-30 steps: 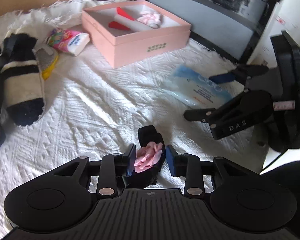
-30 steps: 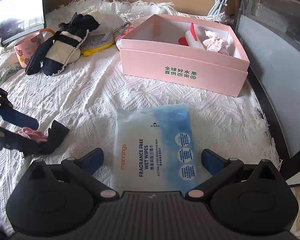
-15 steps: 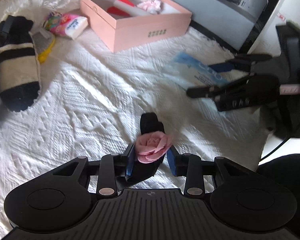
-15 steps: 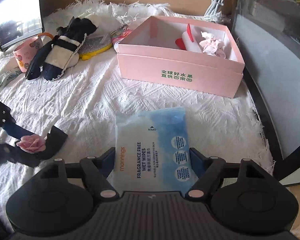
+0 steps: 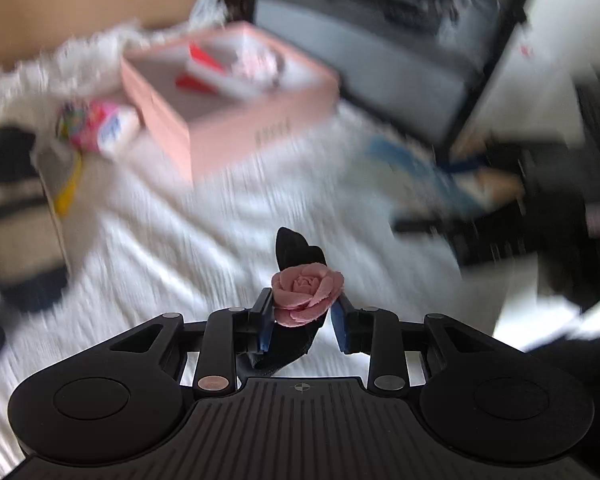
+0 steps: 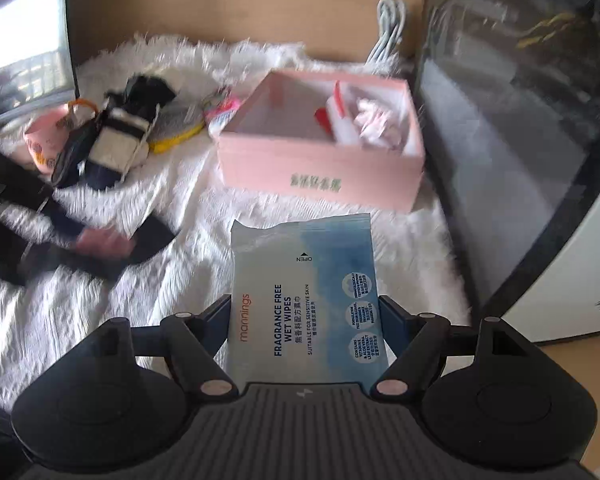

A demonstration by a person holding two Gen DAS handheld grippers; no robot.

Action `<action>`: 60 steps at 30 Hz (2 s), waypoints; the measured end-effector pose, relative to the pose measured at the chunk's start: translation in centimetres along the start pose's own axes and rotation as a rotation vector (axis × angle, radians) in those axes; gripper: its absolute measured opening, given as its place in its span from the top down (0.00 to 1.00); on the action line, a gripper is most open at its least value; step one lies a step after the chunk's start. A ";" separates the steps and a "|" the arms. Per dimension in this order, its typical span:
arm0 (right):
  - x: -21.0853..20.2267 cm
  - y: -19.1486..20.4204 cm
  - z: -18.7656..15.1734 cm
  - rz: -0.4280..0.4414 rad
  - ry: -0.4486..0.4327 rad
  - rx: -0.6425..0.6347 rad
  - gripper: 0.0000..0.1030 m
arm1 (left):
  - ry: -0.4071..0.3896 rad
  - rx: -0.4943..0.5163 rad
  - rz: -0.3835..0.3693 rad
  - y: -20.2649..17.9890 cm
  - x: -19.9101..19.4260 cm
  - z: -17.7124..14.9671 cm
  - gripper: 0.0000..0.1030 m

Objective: Organize soft objects
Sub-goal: 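Carry the rose over the pink box and open the left gripper, then carry the wet-wipes pack into the pink box and open the right gripper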

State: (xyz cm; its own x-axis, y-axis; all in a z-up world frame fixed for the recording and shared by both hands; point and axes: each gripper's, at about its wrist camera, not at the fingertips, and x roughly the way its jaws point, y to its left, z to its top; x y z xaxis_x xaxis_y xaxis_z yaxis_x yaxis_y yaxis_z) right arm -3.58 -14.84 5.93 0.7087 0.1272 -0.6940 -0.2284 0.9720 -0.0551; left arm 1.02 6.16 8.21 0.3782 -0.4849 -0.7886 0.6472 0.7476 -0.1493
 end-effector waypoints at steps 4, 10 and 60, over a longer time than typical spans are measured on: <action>-1.9 -0.6 1.0 -0.016 -0.068 0.019 0.26 | -0.131 -0.021 0.032 1.0 -0.5 6.9 0.67; -2.6 -0.9 1.6 -0.047 -0.112 0.011 0.26 | -0.317 -0.189 0.068 3.8 2.6 16.5 0.65; 12.2 -0.8 18.5 -0.289 -0.259 -0.038 0.24 | -0.231 -0.545 0.024 6.8 5.6 0.0 0.64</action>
State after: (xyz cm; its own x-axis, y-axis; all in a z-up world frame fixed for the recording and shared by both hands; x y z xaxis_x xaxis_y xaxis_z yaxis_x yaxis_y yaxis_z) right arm 17.60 -10.46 10.77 0.8914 -0.1001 -0.4420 -0.0161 0.9677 -0.2516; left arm 7.50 8.52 2.82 0.5625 -0.5060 -0.6539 0.2267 0.8549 -0.4666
